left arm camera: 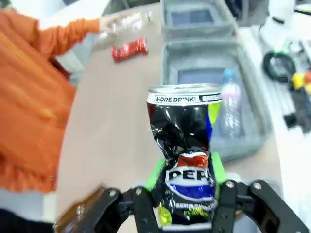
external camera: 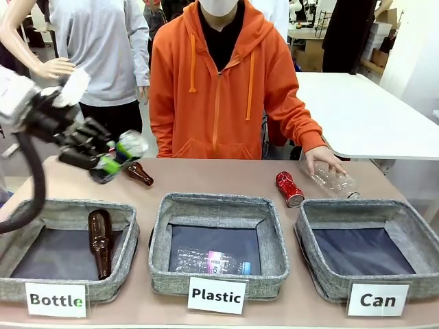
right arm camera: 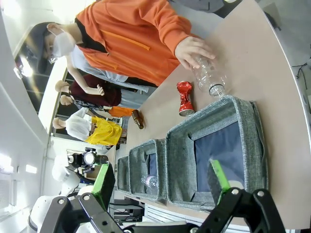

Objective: Sort the can waste into the basket.
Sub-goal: Pick up the can waste from the table and place it in the right Fabric basket.

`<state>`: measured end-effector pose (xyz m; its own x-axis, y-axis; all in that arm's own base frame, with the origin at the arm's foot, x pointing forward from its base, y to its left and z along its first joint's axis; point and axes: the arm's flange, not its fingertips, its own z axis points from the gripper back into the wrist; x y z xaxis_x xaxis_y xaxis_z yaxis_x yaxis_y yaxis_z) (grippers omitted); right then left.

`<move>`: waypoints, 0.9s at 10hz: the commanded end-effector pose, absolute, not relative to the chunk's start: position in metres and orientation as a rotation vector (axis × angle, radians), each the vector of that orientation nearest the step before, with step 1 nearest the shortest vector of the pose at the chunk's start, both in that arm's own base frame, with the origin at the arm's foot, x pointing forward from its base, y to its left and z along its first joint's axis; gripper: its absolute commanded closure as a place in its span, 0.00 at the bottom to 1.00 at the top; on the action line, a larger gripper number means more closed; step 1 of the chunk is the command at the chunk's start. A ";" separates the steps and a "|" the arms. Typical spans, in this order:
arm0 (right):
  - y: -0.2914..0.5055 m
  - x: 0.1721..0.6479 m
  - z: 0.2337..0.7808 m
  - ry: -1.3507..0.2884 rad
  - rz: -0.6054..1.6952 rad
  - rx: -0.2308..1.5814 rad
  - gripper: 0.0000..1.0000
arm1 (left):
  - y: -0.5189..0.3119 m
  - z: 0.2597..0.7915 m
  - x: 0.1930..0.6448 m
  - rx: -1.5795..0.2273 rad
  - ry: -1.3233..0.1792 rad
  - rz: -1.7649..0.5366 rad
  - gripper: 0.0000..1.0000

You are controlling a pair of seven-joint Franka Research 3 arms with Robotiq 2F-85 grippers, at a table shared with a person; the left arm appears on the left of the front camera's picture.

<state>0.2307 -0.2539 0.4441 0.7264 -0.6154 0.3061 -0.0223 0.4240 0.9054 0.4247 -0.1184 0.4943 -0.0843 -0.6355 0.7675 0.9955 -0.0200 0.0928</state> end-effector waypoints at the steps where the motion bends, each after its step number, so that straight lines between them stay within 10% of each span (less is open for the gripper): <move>1: -0.254 0.233 0.444 -0.722 -0.391 1.097 0.00 | -0.200 0.521 0.436 -0.626 -0.755 -1.616 0.56; 9: -0.317 0.156 0.503 -0.596 -0.426 1.044 0.00 | -0.719 0.509 0.456 -0.853 -0.438 -1.556 0.56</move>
<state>0.1583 -0.3047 0.5046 0.7308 -0.6198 0.2859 0.0697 0.4844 0.8720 0.4130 -0.6425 0.4801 0.0117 -0.6391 0.7691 0.9744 -0.1653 -0.1521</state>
